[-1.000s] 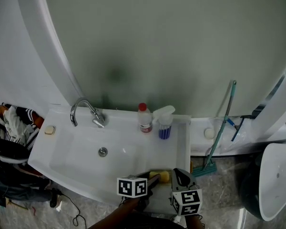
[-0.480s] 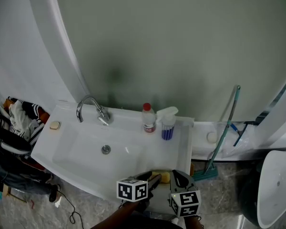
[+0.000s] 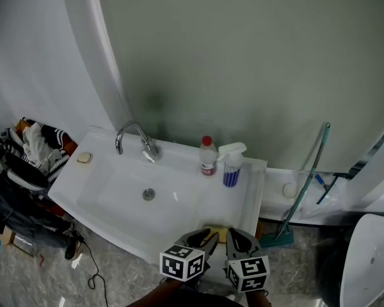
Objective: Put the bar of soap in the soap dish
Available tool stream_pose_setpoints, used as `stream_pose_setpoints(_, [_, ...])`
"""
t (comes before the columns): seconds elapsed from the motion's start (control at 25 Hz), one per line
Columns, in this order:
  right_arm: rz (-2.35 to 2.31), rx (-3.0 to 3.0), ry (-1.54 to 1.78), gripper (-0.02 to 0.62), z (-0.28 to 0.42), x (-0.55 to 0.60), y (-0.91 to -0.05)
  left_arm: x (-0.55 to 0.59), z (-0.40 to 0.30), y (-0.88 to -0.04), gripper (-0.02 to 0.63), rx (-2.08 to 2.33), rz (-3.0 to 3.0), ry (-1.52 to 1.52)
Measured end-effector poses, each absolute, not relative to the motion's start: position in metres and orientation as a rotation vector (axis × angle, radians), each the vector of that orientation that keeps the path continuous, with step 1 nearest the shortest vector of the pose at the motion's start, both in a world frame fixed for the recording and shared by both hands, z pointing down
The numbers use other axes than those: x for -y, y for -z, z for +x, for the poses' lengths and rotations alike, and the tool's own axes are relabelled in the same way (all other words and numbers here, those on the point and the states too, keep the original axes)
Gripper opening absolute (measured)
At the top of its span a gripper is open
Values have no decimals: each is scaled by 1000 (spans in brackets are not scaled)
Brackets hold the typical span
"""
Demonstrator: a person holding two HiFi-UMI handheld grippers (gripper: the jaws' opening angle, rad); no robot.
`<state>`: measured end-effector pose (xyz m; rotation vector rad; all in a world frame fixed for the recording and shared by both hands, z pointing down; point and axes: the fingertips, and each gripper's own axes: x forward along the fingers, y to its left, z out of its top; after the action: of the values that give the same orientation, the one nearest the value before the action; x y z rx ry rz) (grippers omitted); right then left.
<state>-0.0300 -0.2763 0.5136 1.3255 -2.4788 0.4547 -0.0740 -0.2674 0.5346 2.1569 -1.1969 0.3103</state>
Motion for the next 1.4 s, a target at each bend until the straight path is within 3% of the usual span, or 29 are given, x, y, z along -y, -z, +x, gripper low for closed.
stream_pose_setpoints(0.28, [1253,2536,-440,11,-39,262,-503,257,-77,-515,61,1316,2201,-301])
stream_pose_setpoints(1.4, [1063,2679,-374,11,-32,201,-471,199,-50,-470,9,1512,2278,-266])
